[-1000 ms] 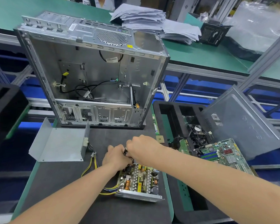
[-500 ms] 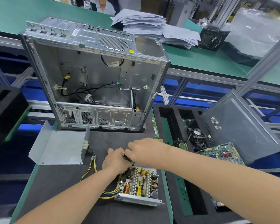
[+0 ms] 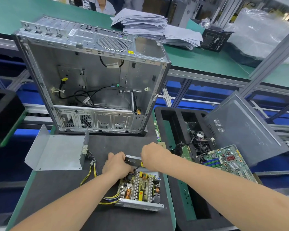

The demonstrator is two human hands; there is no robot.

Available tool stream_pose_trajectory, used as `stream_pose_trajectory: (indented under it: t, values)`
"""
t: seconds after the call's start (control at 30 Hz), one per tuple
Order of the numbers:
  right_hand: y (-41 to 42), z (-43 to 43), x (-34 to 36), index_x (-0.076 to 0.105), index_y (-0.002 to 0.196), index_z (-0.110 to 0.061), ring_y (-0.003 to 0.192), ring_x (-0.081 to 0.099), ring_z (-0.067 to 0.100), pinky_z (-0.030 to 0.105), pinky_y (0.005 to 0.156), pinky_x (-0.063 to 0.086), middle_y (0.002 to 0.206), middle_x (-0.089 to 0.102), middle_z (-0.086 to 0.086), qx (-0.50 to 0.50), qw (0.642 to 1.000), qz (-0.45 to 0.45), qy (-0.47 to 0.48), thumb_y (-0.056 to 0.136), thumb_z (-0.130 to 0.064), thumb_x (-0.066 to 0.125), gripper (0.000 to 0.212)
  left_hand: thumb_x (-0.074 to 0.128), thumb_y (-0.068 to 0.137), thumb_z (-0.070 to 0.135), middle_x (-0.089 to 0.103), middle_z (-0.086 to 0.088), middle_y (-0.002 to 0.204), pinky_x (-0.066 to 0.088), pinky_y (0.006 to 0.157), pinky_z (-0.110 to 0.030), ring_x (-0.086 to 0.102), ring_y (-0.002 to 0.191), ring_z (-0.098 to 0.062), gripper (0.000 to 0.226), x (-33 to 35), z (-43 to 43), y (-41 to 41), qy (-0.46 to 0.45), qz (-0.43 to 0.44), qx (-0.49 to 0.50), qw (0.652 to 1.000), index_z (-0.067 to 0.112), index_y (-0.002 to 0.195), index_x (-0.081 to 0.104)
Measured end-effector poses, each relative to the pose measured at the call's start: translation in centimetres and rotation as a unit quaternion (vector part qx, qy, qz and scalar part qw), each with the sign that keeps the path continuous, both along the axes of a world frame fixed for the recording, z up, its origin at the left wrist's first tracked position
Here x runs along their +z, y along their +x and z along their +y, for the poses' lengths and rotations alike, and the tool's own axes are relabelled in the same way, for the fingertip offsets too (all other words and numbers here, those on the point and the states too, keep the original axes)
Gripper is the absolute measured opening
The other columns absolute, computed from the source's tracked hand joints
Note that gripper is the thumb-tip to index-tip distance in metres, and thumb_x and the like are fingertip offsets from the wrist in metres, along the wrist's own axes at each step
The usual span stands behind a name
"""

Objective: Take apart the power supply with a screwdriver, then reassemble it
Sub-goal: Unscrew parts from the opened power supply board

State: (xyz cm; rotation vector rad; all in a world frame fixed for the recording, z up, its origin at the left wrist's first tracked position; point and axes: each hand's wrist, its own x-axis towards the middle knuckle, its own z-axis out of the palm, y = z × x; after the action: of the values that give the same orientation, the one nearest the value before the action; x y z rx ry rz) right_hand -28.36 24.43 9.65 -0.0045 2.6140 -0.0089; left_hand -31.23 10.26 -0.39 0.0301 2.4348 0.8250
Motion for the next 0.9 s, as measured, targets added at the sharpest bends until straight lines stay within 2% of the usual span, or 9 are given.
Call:
stream_pose_trajectory:
  t: [0.07, 0.17, 0.3, 0.37, 0.53, 0.63, 0.77, 0.83, 0.9]
  values:
    - [0.2, 0.0, 0.3, 0.059, 0.105, -0.008, 0.087, 0.065, 0.035, 0.037, 0.065, 0.042, 0.083, 0.052, 0.007, 0.019, 1.000, 0.014, 0.004, 0.106, -0.023, 0.051, 0.018, 0.080, 0.081, 0.042, 0.040, -0.002, 0.111, 0.054, 0.085, -0.040, 0.061, 0.091, -0.029, 0.033, 0.1, 0.0, 0.0, -0.002, 0.003, -0.003, 1.000, 0.025, 0.091, 0.054]
    - [0.7, -0.4, 1.6, 0.036, 0.112, -0.012, 0.064, 0.050, 0.023, 0.033, 0.049, 0.032, 0.085, 0.048, 0.004, 0.096, 0.995, 0.006, 0.017, 0.102, -0.035, 0.062, 0.036, 0.080, 0.081, 0.042, 0.041, -0.003, 0.113, 0.054, 0.085, -0.040, 0.061, 0.093, -0.028, 0.033, 0.3, -0.1, 0.0, -0.004, 0.002, -0.010, 1.000, 0.027, 0.093, 0.053]
    - [0.9, -1.2, 3.6, 0.043, 0.130, -0.007, 0.086, 0.061, 0.034, 0.038, 0.054, 0.036, 0.109, 0.053, 0.015, 0.321, 0.940, 0.045, 0.107, 0.102, -0.011, 0.061, 0.033, 0.078, 0.082, 0.038, 0.042, -0.005, 0.118, 0.054, 0.091, -0.043, 0.062, 0.097, -0.031, 0.035, 0.2, -0.3, 0.0, 0.005, -0.003, -0.019, 1.000, 0.026, 0.109, 0.060]
    - [0.7, -1.5, 3.8, 0.048, 0.130, -0.003, 0.090, 0.063, 0.036, 0.038, 0.060, 0.039, 0.109, 0.056, 0.017, 0.382, 0.915, 0.062, 0.111, 0.098, 0.002, 0.059, 0.033, 0.076, 0.082, 0.037, 0.041, -0.005, 0.119, 0.054, 0.093, -0.045, 0.063, 0.099, -0.033, 0.039, 0.2, -0.4, 0.0, 0.009, -0.005, -0.022, 1.000, 0.025, 0.116, 0.061]
    - [0.8, -2.1, 2.8, 0.056, 0.119, -0.004, 0.083, 0.063, 0.033, 0.038, 0.058, 0.035, 0.089, 0.051, 0.010, 0.315, 0.943, 0.051, 0.095, 0.097, -0.001, 0.060, 0.022, 0.074, 0.082, 0.039, 0.041, -0.005, 0.118, 0.055, 0.092, -0.045, 0.064, 0.098, -0.034, 0.036, 0.0, -0.4, 0.1, 0.012, -0.003, -0.019, 1.000, 0.025, 0.113, 0.060]
    - [0.7, -3.2, 2.3, 0.063, 0.118, -0.003, 0.097, 0.070, 0.039, 0.039, 0.063, 0.044, 0.109, 0.066, 0.016, 0.209, 0.971, 0.024, 0.115, 0.100, -0.006, 0.058, 0.019, 0.077, 0.081, 0.044, 0.040, -0.003, 0.114, 0.054, 0.088, -0.042, 0.063, 0.095, -0.033, 0.031, 0.0, -0.4, 0.1, 0.010, 0.001, -0.014, 1.000, 0.028, 0.097, 0.056]
    - [0.1, -2.5, 2.0, 0.064, 0.120, -0.003, 0.104, 0.068, 0.039, 0.039, 0.068, 0.046, 0.114, 0.065, 0.018, 0.095, 0.990, 0.011, 0.106, 0.105, -0.012, 0.051, 0.022, 0.077, 0.079, 0.048, 0.039, -0.001, 0.108, 0.050, 0.077, -0.037, 0.062, 0.088, -0.029, 0.035, -0.1, -0.3, 0.1, 0.002, 0.013, -0.007, 1.000, 0.032, 0.083, 0.047]
    - [0.0, -1.4, 2.3, 0.053, 0.126, -0.004, 0.093, 0.063, 0.036, 0.037, 0.061, 0.039, 0.105, 0.057, 0.013, 0.112, 0.991, -0.001, 0.073, 0.109, -0.023, 0.045, 0.027, 0.078, 0.079, 0.048, 0.039, -0.001, 0.108, 0.049, 0.075, -0.036, 0.061, 0.087, -0.027, 0.035, 0.0, -0.2, 0.1, 0.003, 0.013, -0.010, 1.000, 0.031, 0.084, 0.047]
    - [0.2, -0.6, 2.9, 0.038, 0.119, -0.012, 0.071, 0.054, 0.027, 0.035, 0.052, 0.033, 0.090, 0.049, 0.004, 0.142, 0.989, -0.024, 0.029, 0.106, -0.026, 0.052, 0.025, 0.078, 0.080, 0.047, 0.039, -0.001, 0.108, 0.051, 0.078, -0.037, 0.061, 0.086, -0.027, 0.035, 0.0, -0.3, 0.1, 0.004, 0.013, -0.014, 1.000, 0.030, 0.085, 0.048]
